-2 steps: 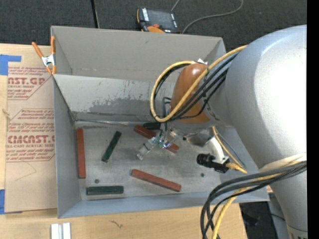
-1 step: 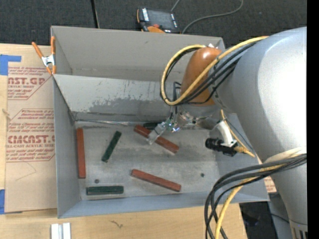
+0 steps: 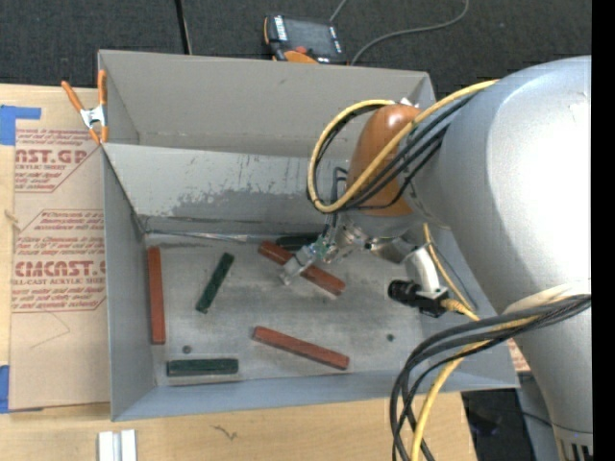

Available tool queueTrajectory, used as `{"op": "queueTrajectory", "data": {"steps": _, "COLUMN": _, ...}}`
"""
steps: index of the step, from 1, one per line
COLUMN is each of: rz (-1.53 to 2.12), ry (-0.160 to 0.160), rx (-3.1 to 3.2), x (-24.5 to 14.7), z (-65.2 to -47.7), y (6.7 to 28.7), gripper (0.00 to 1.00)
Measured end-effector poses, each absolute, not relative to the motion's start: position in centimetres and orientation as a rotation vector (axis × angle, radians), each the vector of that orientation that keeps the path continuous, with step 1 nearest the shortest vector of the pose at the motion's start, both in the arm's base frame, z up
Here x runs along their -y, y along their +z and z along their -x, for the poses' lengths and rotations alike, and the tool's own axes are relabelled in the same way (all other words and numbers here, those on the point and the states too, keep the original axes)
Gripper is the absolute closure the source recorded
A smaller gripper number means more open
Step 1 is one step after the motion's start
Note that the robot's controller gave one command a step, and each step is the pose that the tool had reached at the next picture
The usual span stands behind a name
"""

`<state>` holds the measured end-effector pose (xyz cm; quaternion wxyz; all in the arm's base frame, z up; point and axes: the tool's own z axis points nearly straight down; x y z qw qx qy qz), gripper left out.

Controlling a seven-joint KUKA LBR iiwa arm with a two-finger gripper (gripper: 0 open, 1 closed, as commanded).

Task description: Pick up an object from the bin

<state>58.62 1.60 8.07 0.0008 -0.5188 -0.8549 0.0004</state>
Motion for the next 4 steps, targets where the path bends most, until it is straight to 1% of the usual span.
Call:
{"op": "queueTrajectory", "data": {"steps": 1, "rz": 1.428, "ry": 0.002, "rx": 2.798, "x": -3.4, "z": -58.6, "y": 8.0, "gripper": 0.00}}
{"op": "queueTrajectory", "data": {"steps": 2, "rz": 1.371, "ry": 0.002, "rx": 2.825, "x": -4.6, "z": -57.0, "y": 8.3, "gripper": 0.00}}
{"op": "queueTrajectory", "data": {"steps": 3, "rz": 1.522, "ry": 0.002, "rx": 2.746, "x": -3.9, "z": -55.9, "y": 7.9, "gripper": 0.00}}
{"op": "queueTrajectory", "data": {"steps": 4, "rz": 1.806, "ry": -0.001, "rx": 2.572, "x": -3.4, "z": -57.7, "y": 11.6, "gripper": 0.00}}
